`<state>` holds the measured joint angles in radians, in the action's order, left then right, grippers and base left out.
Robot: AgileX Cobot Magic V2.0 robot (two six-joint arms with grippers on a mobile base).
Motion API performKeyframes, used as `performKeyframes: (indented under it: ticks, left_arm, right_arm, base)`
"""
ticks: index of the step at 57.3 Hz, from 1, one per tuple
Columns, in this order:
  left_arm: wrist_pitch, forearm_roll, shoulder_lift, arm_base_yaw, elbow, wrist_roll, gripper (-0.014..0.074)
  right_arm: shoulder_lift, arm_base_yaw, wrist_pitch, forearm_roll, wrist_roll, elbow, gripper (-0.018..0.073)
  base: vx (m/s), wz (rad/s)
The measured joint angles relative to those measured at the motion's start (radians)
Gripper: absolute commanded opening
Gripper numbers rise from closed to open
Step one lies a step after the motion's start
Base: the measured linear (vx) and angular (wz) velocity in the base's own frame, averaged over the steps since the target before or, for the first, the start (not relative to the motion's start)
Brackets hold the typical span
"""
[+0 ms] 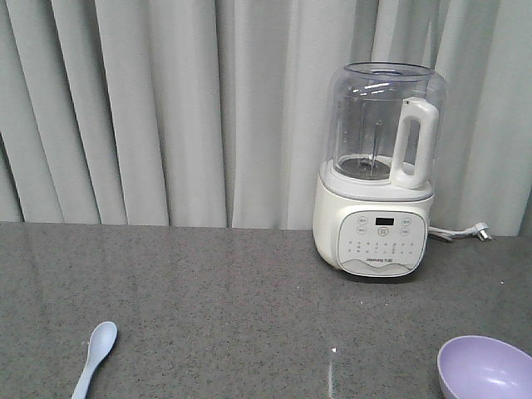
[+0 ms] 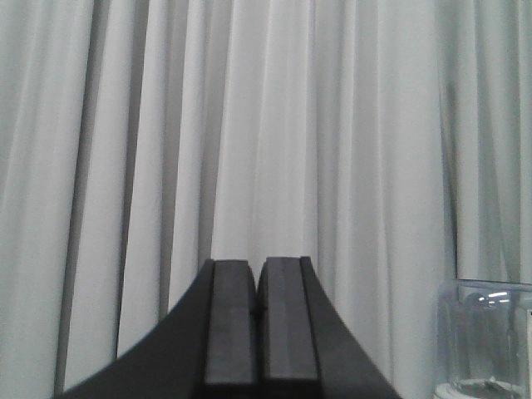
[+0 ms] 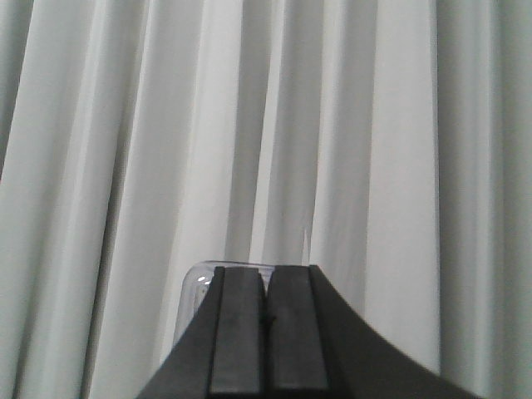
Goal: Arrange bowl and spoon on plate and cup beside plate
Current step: 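Lower the left gripper onto the white spoon and grasp its handle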
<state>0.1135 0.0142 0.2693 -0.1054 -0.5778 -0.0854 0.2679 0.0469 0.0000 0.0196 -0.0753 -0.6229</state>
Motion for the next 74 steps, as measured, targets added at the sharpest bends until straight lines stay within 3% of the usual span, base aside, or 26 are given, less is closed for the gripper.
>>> performKeyframes:
  ticks: [11, 24, 30, 32, 39, 45, 55, 60, 67, 74]
  left_arm:
    - [-0.174, -0.006, 0.389, 0.0, -0.317, 0.051, -0.0003]
    - [-0.255, -0.005, 0.614, 0.0, -0.349, 0.053, 0.0045]
    - [-0.255, -0.005, 0.64, 0.0, -0.35, 0.053, 0.016]
    - [-0.255, -0.005, 0.641, 0.0, -0.35, 0.055, 0.0253]
    - [-0.255, -0.005, 0.641, 0.0, -0.35, 0.058, 0.0454]
    - [-0.255, 0.004, 0.648, 0.0, -0.35, 0.052, 0.0557]
    - [-0.329, 0.041, 0.681, -0.001, -0.35, 0.035, 0.0565]
    - [-0.388, 0.042, 0.719, -0.013, -0.36, 0.069, 0.0554]
    - [-0.566, 0.042, 0.811, -0.043, -0.45, 0.146, 0.0533]
    - [-0.695, 0.042, 0.921, -0.069, -0.552, 0.166, 0.0514]
  right_arm:
    - [0.324, 0.0, 0.075, 0.0, -0.036, -0.216, -0.0008]
    - [0.483, 0.0, 0.173, -0.011, -0.037, -0.22, 0.0031]
    - [0.486, 0.0, 0.176, -0.012, -0.037, -0.22, 0.0122]
    - [0.486, 0.0, 0.176, -0.012, -0.037, -0.22, 0.02]
    - [0.486, 0.0, 0.175, -0.012, -0.037, -0.22, 0.0393]
    - [0.486, 0.0, 0.175, -0.012, -0.038, -0.22, 0.0516]
    - [0.486, 0.0, 0.175, -0.012, -0.038, -0.22, 0.0565]
    - [0.486, 0.0, 0.175, -0.012, -0.038, -0.22, 0.0565]
    - [0.486, 0.0, 0.175, -0.012, -0.038, -0.22, 0.0564]
    - [0.486, 0.0, 0.175, -0.012, -0.038, -0.22, 0.0564]
  base:
    - [0.0, 0.0]
    - [0.0, 0.0]
    - [0.0, 0.0]
    - [0.0, 0.0]
    - [0.0, 0.0]
    - [0.0, 0.0]
    - [0.0, 0.0]
    - [0.0, 0.0]
    - [0.0, 0.0]
    - [0.0, 0.0]
